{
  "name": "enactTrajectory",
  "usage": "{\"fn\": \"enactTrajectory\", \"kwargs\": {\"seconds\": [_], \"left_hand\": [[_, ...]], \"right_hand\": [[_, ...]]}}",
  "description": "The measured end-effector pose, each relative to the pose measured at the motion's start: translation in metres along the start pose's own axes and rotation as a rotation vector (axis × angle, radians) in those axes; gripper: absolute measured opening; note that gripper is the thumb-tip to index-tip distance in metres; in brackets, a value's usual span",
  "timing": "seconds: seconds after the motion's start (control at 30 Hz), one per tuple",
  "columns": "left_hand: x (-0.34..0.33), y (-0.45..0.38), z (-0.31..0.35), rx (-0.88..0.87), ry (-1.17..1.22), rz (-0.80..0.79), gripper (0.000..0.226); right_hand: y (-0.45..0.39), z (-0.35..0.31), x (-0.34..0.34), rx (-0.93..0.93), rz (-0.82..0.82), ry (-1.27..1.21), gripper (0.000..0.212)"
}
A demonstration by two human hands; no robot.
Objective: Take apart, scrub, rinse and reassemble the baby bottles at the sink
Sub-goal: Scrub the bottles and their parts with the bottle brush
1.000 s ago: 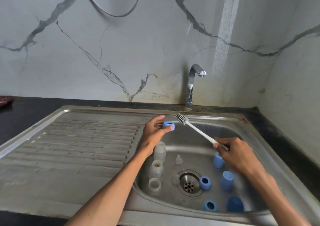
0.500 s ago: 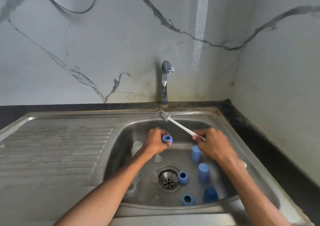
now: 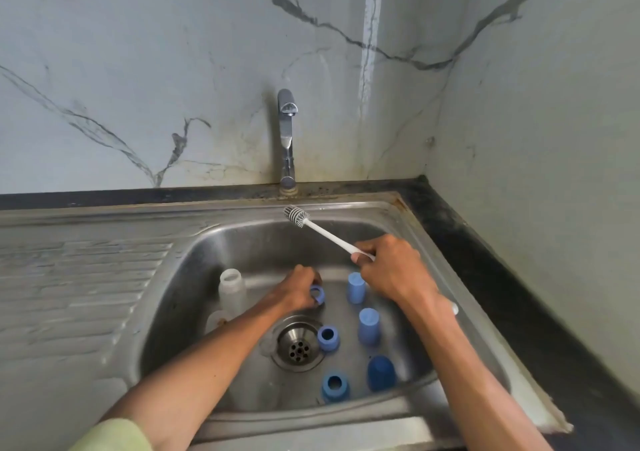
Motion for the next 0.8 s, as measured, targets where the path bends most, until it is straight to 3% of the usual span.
{"fn": "enactTrajectory", "kwargs": {"seconds": [0.43, 0.57, 0.8], "left_hand": [[-0.026, -0.015, -0.016, 0.055, -0.102, -0.063, 0.055], [-0.013, -0.015, 0.014, -0.036, -0.113, -0.001, 0.069], [-0.017, -0.024, 0.061, -0.148, 0.024, 0.016, 0.059]], "right_hand": [[0.001, 0.001, 0.002, 0.001, -0.026, -0.011, 0.022], [0.000, 0.004, 0.008, -0.017, -0.014, -0.007, 0.024], [-0.002, 0.008, 0.009, -0.027, -0.005, -0.004, 0.021]]}}
Point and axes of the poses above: each hand's wrist, its own y-axis away from the middle knuckle, its own x-axis out of the back of the hand, z = x × y, the point moved 9 cm from there along -y, towards the middle knuckle, and after that the axes turned 6 degrees about y, right-handed, at the moved point
